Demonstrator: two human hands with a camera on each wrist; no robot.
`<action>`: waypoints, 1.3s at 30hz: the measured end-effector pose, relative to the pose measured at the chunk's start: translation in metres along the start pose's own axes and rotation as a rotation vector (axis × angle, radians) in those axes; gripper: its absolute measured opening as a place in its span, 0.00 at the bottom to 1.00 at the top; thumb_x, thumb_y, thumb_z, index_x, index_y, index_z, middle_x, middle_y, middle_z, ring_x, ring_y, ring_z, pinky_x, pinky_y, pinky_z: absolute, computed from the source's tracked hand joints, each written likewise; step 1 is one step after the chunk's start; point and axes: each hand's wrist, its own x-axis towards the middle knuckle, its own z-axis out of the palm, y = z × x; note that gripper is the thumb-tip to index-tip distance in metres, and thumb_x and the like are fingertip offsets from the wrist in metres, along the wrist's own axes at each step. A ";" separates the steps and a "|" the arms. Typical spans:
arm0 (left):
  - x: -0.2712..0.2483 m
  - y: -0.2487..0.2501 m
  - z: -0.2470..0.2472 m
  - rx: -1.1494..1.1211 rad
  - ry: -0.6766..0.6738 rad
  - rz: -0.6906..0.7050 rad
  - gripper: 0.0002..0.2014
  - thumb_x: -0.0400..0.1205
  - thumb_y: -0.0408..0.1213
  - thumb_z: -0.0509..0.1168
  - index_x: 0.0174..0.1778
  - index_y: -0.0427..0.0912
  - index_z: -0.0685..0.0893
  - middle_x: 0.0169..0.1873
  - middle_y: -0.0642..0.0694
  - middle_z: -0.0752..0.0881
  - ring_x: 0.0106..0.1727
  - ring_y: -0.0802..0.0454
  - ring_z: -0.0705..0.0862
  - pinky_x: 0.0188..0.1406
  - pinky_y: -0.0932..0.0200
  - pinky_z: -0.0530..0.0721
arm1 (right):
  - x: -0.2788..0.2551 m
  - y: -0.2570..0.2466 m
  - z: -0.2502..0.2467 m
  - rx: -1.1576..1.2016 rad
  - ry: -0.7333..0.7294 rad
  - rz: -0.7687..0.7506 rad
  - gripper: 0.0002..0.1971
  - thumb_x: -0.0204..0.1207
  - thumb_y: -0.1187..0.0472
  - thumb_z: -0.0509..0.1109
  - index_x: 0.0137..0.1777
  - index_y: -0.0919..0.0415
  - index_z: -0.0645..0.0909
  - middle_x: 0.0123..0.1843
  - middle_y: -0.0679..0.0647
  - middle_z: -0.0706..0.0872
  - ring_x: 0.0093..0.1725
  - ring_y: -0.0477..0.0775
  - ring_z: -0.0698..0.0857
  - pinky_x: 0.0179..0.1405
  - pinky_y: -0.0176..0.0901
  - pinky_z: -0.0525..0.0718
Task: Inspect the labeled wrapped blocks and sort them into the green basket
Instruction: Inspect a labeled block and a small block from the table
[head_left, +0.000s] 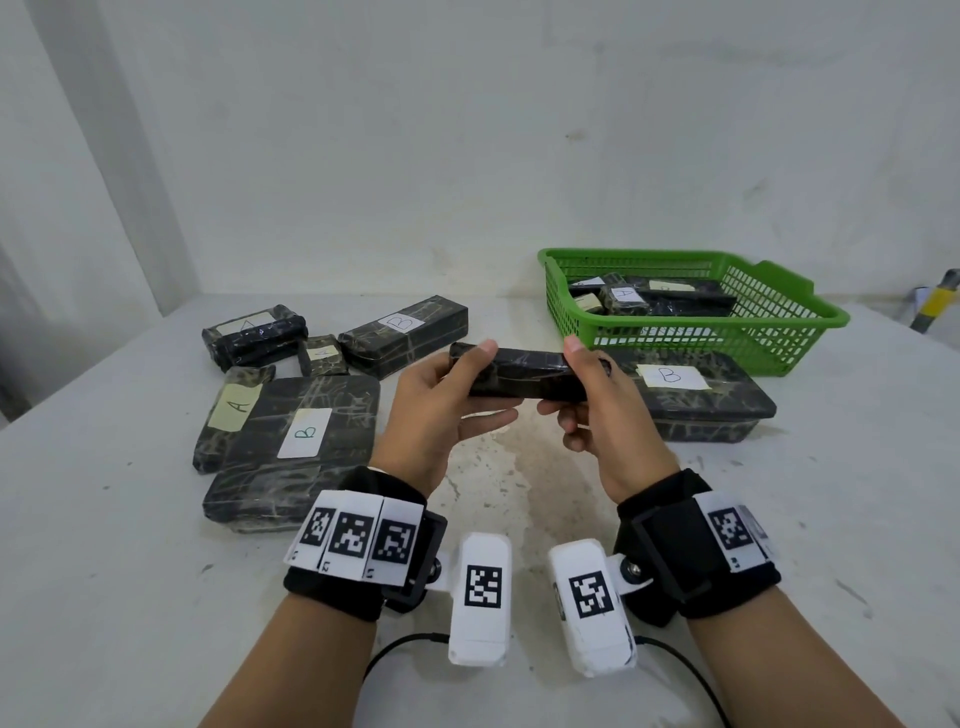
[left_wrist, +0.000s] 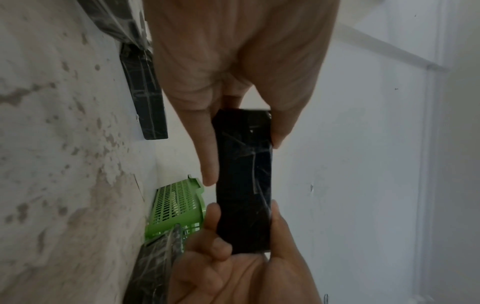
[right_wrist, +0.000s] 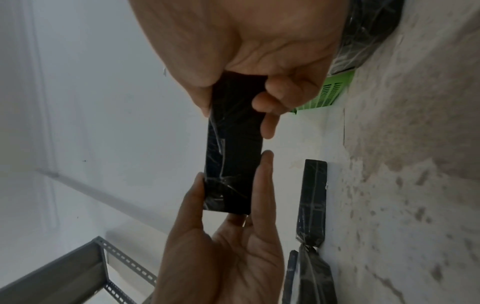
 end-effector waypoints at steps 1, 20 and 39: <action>0.001 -0.001 0.000 -0.001 0.030 0.012 0.11 0.85 0.37 0.65 0.48 0.32 0.86 0.42 0.36 0.92 0.39 0.42 0.92 0.39 0.54 0.92 | 0.000 0.001 0.001 -0.013 -0.008 0.010 0.18 0.84 0.42 0.61 0.49 0.59 0.76 0.31 0.53 0.85 0.24 0.47 0.72 0.22 0.36 0.68; 0.003 -0.006 -0.001 0.028 0.021 -0.070 0.13 0.85 0.39 0.66 0.55 0.31 0.85 0.45 0.37 0.91 0.45 0.41 0.92 0.47 0.51 0.92 | -0.003 0.004 0.005 -0.076 0.033 0.019 0.26 0.72 0.35 0.71 0.58 0.56 0.82 0.35 0.52 0.84 0.20 0.38 0.74 0.20 0.33 0.70; 0.008 -0.001 -0.004 -0.306 0.021 0.079 0.10 0.81 0.19 0.61 0.53 0.36 0.78 0.51 0.32 0.84 0.50 0.43 0.87 0.56 0.52 0.89 | -0.002 -0.003 0.004 0.288 -0.147 0.076 0.19 0.86 0.42 0.55 0.54 0.57 0.78 0.49 0.60 0.85 0.30 0.51 0.80 0.28 0.41 0.77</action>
